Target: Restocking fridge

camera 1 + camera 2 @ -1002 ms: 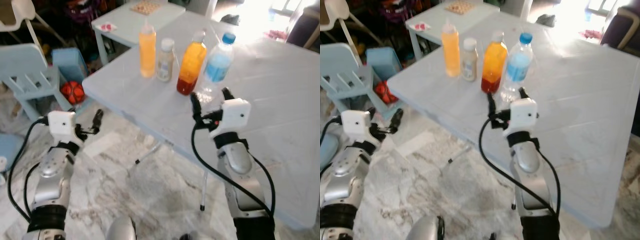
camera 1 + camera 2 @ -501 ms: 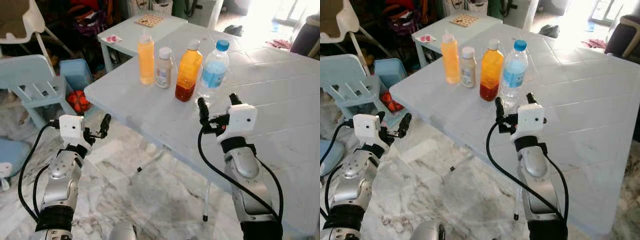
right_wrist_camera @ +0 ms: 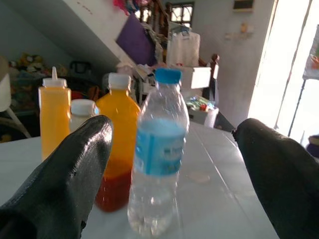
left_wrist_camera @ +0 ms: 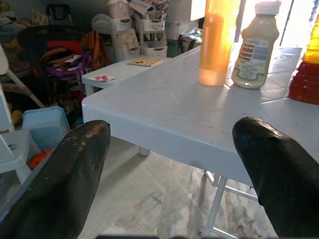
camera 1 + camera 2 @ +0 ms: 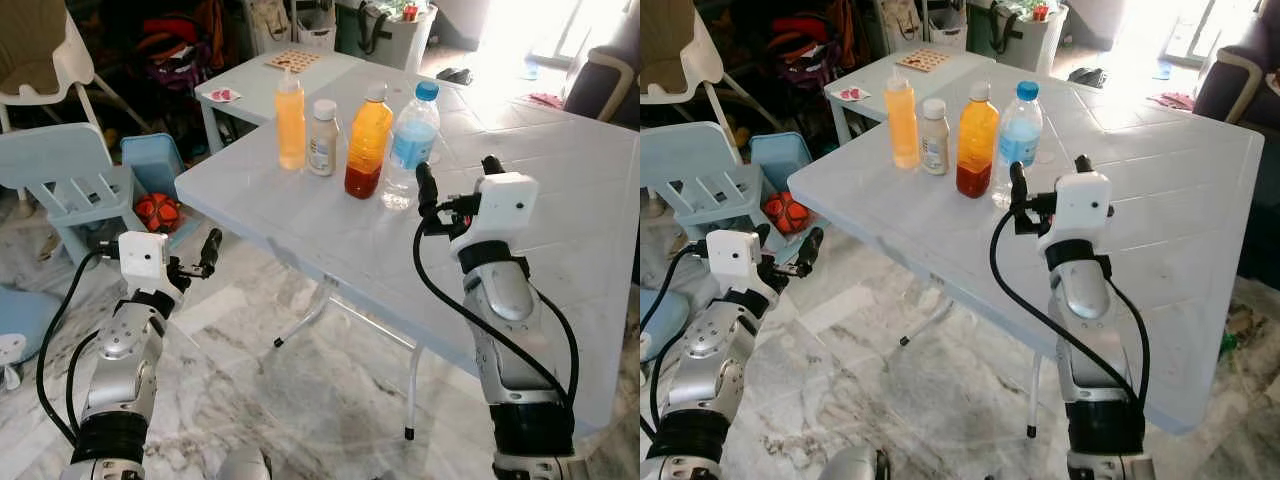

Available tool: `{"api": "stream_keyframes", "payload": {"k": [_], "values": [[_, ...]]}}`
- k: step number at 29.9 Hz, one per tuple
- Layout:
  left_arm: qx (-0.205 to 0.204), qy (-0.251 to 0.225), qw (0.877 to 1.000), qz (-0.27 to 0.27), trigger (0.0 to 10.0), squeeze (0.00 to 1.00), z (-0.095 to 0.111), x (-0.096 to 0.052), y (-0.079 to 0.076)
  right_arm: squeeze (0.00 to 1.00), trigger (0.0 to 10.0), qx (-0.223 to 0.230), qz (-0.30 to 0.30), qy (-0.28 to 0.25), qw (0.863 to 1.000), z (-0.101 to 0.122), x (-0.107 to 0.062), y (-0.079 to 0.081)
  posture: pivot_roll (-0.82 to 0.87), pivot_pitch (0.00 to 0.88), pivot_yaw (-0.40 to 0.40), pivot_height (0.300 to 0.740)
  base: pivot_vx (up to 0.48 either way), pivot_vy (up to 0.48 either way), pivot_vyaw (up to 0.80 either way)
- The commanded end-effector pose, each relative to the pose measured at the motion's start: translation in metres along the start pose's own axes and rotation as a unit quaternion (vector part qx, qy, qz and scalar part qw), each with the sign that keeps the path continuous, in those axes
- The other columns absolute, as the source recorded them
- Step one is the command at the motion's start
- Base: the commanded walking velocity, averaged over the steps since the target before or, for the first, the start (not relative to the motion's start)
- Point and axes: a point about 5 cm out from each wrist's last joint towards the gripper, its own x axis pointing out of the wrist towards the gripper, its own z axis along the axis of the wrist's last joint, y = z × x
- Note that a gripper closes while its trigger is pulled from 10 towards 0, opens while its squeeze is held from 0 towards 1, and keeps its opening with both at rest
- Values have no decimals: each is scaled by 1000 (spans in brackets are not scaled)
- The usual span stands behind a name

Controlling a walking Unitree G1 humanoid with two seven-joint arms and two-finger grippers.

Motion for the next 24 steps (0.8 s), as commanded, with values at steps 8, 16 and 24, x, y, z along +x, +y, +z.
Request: {"api": "stream_keyframes", "payload": {"k": [8,16,24], "values": [[18,12,1000,-21,10000,0,-2,-5,-2,0,10000,-16,24,1,1000,13,37,-1,66,73,33,740,0,0,0],[21,12,999,-21,10000,0,1,-8,2,0,10000,-19,1,-6,1000,23,57,-12,84,86,33,740,0,0,0],[25,18,999,-33,10000,0,2,-13,1,0,10000,-35,3,-13,999,33,75,-24,98,100,42,740,0,0,0]]}}
